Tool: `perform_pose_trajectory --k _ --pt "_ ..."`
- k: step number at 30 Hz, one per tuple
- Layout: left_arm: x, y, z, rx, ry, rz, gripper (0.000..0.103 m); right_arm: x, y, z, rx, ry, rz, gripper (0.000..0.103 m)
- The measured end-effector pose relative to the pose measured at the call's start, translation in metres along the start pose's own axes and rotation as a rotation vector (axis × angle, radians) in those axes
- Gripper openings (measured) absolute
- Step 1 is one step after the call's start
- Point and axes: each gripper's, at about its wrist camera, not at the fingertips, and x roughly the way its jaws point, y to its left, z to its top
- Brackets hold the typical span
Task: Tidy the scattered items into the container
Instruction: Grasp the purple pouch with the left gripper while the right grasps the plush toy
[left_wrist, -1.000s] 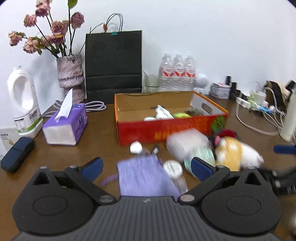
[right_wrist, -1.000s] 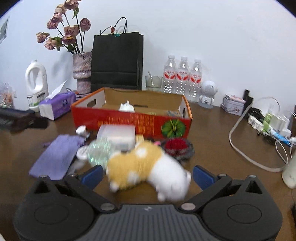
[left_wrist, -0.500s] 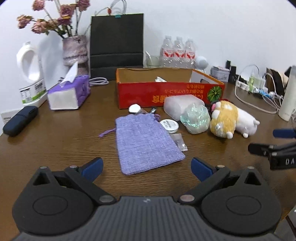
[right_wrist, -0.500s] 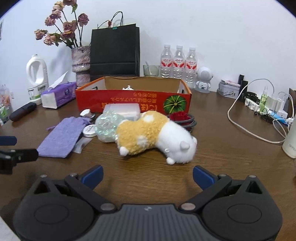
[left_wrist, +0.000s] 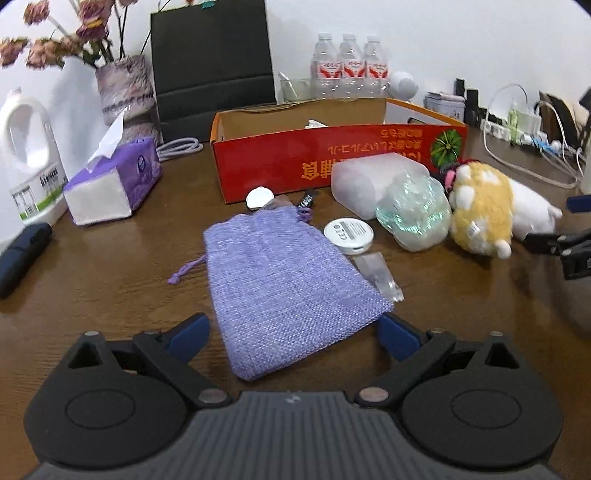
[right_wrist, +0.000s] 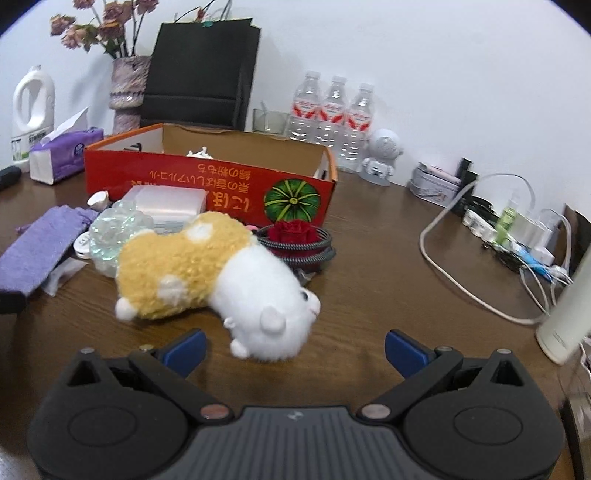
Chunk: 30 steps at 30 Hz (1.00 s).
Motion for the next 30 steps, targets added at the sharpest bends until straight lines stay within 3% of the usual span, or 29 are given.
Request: perform_pose_trajectory --k 2,6,10,11,12,19,25,30 --pt "0.002 0.002 0.002 -0.011 -0.004 -0.009 0.091 0.010 -0.001 0.005 -0.031 -0.003 0.024 0.103" --pt "0.002 0.002 0.005 0.000 -0.022 -0.011 0.067 0.019 -0.001 0.011 -0.094 -0.038 0.071 0.100" --pt "-0.001 0.003 0.006 0.007 -0.029 -0.062 0.027 0.021 0.001 0.014 -0.147 -0.038 0.111 0.078" --pt "-0.002 0.003 0.006 0.008 -0.030 -0.082 0.023 0.021 0.003 0.013 -0.156 -0.034 0.115 0.068" --pt "-0.003 0.003 0.005 0.004 -0.031 -0.095 0.020 0.020 0.004 0.012 -0.161 -0.033 0.123 0.065" --pt "-0.019 0.001 0.002 0.011 -0.081 -0.103 0.016 0.007 0.004 0.006 -0.109 -0.047 0.136 0.059" --pt "-0.024 0.008 -0.003 -0.055 -0.063 -0.165 0.006 -0.012 0.011 -0.002 -0.058 -0.059 0.152 0.058" --pt "-0.042 0.009 -0.005 -0.060 -0.128 -0.158 0.005 -0.026 0.015 -0.011 0.002 -0.070 0.164 0.058"
